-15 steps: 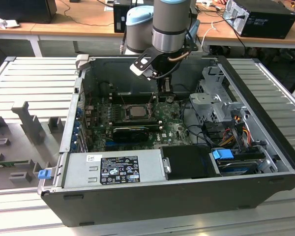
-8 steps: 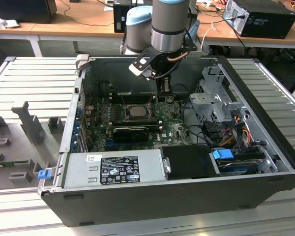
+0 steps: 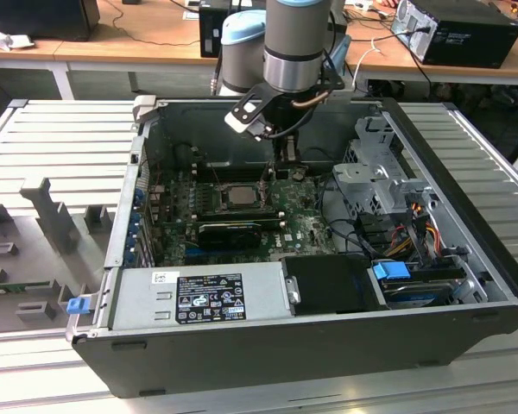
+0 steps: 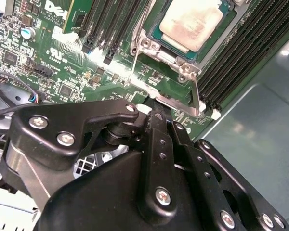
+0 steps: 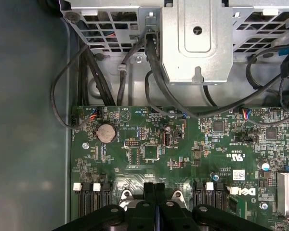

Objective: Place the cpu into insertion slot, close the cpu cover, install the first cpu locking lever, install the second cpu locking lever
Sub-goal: 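Close the cpu cover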

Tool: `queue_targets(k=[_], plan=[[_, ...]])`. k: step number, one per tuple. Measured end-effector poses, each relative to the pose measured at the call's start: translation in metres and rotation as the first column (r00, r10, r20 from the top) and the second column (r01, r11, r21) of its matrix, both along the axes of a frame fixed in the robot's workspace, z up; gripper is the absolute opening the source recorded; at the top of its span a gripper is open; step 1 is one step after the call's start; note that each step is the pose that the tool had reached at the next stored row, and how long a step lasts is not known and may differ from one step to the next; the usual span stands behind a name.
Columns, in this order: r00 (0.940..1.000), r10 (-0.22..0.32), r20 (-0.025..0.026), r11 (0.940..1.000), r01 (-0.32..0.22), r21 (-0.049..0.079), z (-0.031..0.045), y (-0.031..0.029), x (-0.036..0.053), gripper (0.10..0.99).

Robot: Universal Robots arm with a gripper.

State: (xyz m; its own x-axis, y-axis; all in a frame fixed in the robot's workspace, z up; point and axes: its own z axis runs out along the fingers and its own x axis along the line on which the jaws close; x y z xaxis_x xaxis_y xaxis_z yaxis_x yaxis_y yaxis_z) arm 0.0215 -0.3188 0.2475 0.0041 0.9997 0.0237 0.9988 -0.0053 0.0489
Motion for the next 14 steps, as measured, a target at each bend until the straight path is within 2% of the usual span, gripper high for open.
queue_targets(k=[14], plan=[[1.0, 0.0, 0.0, 1.0, 0.0, 0.0, -0.0002, 0.0, -0.0102, 0.106]])
